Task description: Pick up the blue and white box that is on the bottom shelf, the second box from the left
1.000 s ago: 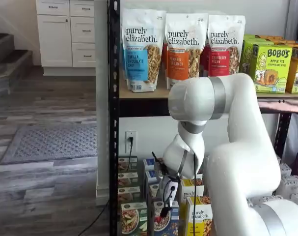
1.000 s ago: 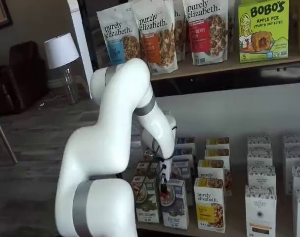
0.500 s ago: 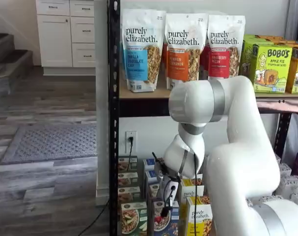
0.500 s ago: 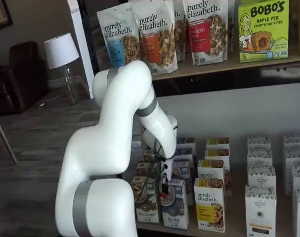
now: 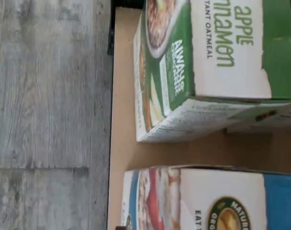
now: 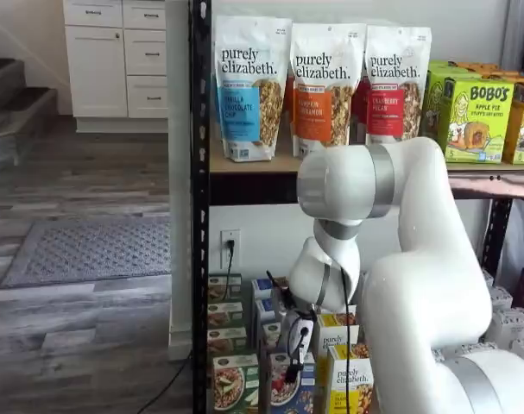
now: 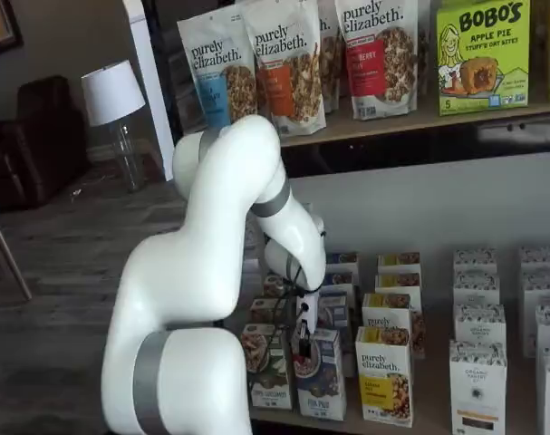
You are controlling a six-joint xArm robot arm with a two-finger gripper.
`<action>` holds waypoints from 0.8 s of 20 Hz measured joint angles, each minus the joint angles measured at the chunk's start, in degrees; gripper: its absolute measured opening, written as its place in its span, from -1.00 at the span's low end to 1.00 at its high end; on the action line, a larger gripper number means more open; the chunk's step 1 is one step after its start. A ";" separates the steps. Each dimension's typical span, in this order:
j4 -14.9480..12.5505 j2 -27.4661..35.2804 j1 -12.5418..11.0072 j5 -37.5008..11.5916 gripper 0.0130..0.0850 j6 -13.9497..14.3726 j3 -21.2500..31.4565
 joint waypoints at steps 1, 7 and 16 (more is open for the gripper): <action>-0.95 0.09 -0.03 0.19 1.00 0.82 -0.09; -6.95 0.55 -0.23 1.96 1.00 5.98 -0.63; -8.73 0.89 -0.21 1.76 1.00 7.46 -0.26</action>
